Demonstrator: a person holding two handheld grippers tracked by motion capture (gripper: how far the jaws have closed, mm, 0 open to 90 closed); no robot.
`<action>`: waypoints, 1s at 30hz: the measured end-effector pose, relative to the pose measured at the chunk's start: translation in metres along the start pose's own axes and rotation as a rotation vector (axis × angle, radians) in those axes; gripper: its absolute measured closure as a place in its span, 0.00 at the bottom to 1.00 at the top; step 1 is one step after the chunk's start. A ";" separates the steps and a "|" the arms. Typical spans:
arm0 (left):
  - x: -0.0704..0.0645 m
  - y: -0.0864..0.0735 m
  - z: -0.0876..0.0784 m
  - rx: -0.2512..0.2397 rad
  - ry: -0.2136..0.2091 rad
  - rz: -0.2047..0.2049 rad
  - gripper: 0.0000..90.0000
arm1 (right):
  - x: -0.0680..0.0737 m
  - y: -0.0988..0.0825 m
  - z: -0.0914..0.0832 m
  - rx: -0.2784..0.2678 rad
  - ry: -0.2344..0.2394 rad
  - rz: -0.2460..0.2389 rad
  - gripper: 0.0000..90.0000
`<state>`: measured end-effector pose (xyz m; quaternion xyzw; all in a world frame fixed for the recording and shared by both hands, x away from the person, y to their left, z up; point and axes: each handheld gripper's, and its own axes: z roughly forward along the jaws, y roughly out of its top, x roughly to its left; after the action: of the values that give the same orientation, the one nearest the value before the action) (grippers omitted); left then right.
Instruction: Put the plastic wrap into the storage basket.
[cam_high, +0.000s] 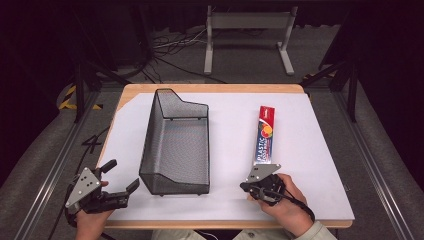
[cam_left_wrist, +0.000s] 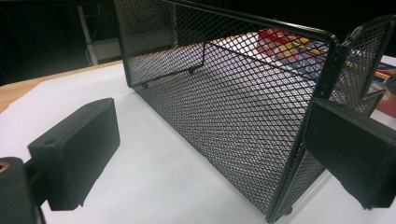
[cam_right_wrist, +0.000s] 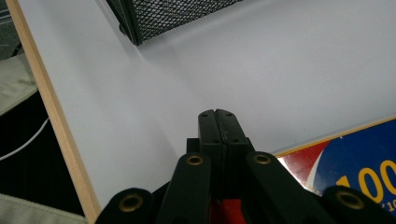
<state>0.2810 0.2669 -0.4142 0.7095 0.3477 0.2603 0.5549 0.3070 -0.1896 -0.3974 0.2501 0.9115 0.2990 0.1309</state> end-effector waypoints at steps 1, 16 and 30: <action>0.000 0.000 0.000 0.000 0.000 0.001 0.05 | 0.000 0.000 0.000 0.000 0.000 0.000 1.00; 0.000 0.000 -0.002 -0.002 0.006 -0.001 0.05 | -0.010 -0.014 -0.018 0.091 0.007 0.065 1.00; 0.000 0.000 -0.001 0.001 0.005 0.001 0.05 | -0.038 -0.050 -0.041 0.150 -0.103 0.173 1.00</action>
<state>0.2808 0.2674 -0.4139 0.7093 0.3491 0.2623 0.5534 0.3035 -0.2646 -0.3923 0.3520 0.8984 0.2268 0.1320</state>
